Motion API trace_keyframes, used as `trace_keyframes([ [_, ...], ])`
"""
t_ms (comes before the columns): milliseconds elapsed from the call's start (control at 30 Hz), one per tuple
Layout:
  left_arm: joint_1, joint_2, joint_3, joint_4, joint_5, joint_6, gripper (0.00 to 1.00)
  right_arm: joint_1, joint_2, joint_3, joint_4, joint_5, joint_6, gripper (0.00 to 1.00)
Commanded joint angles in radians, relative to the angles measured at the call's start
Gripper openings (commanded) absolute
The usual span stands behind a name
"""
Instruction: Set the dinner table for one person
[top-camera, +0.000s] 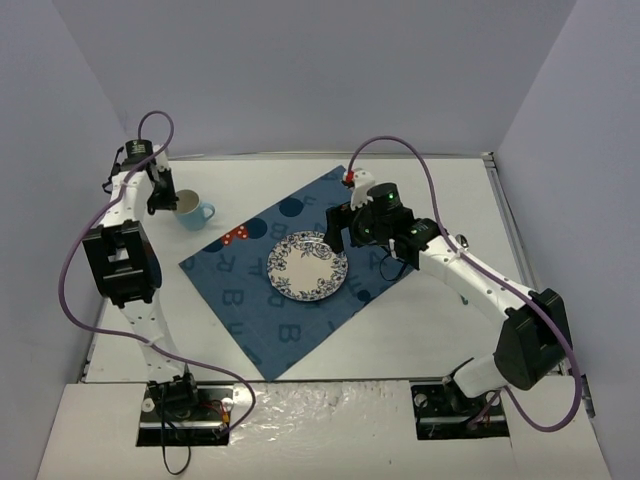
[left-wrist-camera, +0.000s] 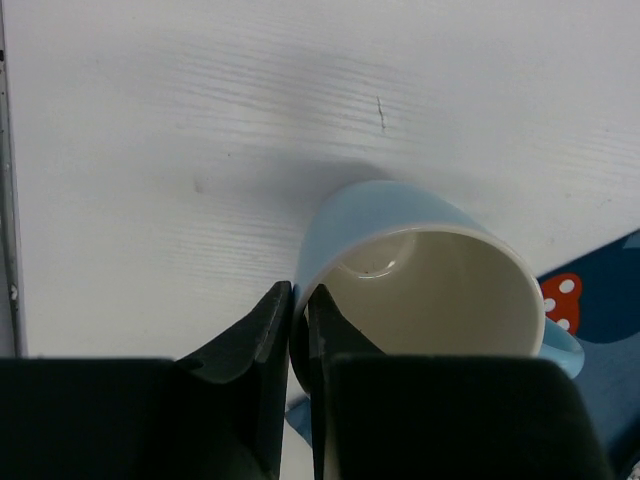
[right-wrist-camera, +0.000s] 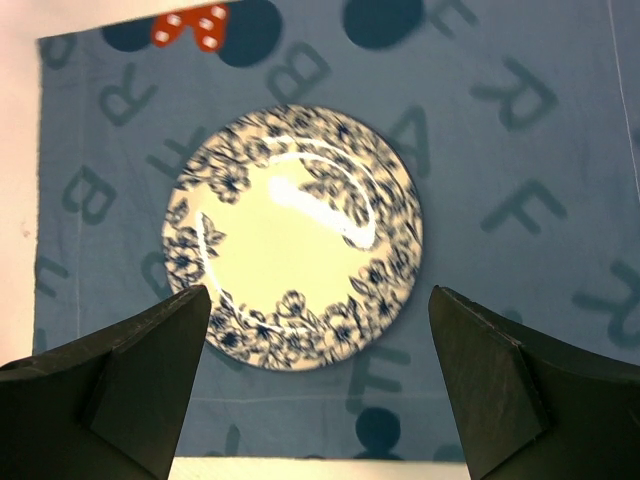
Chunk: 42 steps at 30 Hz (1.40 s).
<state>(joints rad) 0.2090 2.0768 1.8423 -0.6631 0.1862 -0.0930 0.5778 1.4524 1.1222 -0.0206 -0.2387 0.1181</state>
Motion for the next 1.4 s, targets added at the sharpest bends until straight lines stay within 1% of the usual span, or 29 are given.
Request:
trace_keyframes([
  [0,-0.079,-0.21,0.066,-0.052,-0.038,-0.014,0.0,0.075,0.038,0.133,0.053,0.011,-0.154,0.87],
  [67,-0.144,-0.25,0.07,-0.114,-0.064,-0.038,0.0,0.098,0.064,0.195,0.051,-0.008,-0.207,0.87],
  [200,-0.261,-0.309,0.065,-0.19,-0.1,-0.08,0.0,0.145,0.126,0.282,0.053,-0.033,-0.279,0.85],
  [300,-0.313,-0.355,0.067,-0.244,-0.108,-0.11,0.0,0.167,0.176,0.336,0.051,-0.047,-0.312,0.82],
  [367,-0.35,-0.38,0.066,-0.263,-0.107,-0.128,0.0,0.179,0.199,0.37,0.048,-0.049,-0.336,0.81],
  [467,-0.413,-0.408,0.069,-0.289,-0.146,-0.141,0.0,0.192,0.223,0.408,0.049,-0.058,-0.36,0.78],
  [567,-0.445,-0.42,0.064,-0.291,-0.14,-0.157,0.0,0.198,0.241,0.424,0.048,-0.074,-0.371,0.76],
  [633,-0.491,-0.43,0.06,-0.292,-0.139,-0.17,0.0,0.204,0.25,0.433,0.05,-0.09,-0.382,0.72],
  [800,-0.537,-0.445,0.06,-0.29,-0.151,-0.188,0.0,0.214,0.274,0.452,0.048,-0.102,-0.394,0.65],
  [933,-0.564,-0.458,0.051,-0.287,-0.156,-0.201,0.0,0.215,0.293,0.469,0.047,-0.109,-0.394,0.56],
  [1000,-0.569,-0.463,0.051,-0.285,-0.159,-0.206,0.0,0.214,0.299,0.473,0.047,-0.112,-0.391,0.53],
  [1200,-0.585,-0.471,0.057,-0.284,-0.163,-0.207,0.0,0.214,0.307,0.473,0.037,-0.111,-0.392,0.41],
  [1300,-0.589,-0.47,0.057,-0.287,-0.161,-0.205,0.0,0.214,0.304,0.473,0.033,-0.104,-0.393,0.31],
  [1367,-0.592,-0.468,0.056,-0.293,-0.161,-0.203,0.0,0.214,0.302,0.475,0.034,-0.101,-0.395,0.19],
])
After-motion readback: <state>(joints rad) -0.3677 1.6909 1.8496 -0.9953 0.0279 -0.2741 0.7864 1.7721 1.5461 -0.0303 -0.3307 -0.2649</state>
